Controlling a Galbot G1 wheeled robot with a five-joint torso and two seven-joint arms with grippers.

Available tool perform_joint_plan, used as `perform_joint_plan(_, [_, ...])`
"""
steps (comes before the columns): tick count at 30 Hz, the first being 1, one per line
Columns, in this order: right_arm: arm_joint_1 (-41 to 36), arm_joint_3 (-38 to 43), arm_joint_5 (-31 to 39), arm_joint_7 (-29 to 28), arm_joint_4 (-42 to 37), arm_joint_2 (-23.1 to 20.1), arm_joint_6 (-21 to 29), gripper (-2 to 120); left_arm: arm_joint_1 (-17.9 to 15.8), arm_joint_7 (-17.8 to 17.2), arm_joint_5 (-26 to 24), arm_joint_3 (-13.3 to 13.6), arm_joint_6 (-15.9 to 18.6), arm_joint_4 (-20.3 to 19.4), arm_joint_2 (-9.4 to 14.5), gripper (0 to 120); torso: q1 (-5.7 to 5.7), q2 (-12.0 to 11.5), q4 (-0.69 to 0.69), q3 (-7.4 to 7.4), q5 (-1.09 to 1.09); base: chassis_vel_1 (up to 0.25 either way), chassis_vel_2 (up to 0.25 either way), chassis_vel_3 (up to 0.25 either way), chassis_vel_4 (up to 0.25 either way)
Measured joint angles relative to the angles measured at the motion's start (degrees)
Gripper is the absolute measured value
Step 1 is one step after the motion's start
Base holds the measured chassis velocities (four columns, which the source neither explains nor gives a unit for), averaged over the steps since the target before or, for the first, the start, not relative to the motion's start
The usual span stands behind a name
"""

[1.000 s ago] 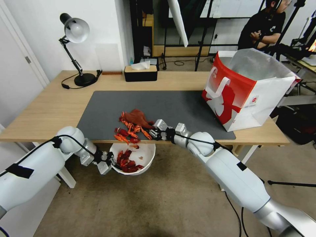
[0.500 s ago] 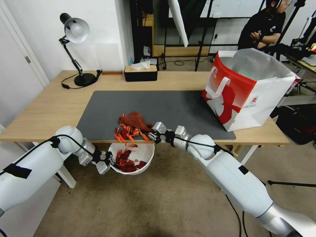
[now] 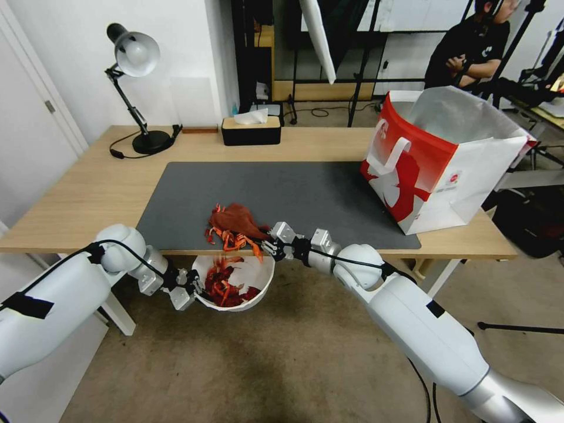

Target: Sweep shrimp from table into container with towel, then put container into takeout bag.

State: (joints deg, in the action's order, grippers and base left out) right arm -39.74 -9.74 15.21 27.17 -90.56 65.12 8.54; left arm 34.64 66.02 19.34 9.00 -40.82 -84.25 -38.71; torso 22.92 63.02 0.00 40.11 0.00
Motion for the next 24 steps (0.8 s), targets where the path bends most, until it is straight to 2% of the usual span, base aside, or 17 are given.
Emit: perform_joint_plan(24, [-2.0,-0.5,-0.4,0.2,-2.6,-0.2,0.0,8,0.3,0.0,-0.1,-0.1,0.1,-0.2,-0.1,0,0.0,0.0,0.0,-0.01,0.0,0.0,0.0,0.0,0.0])
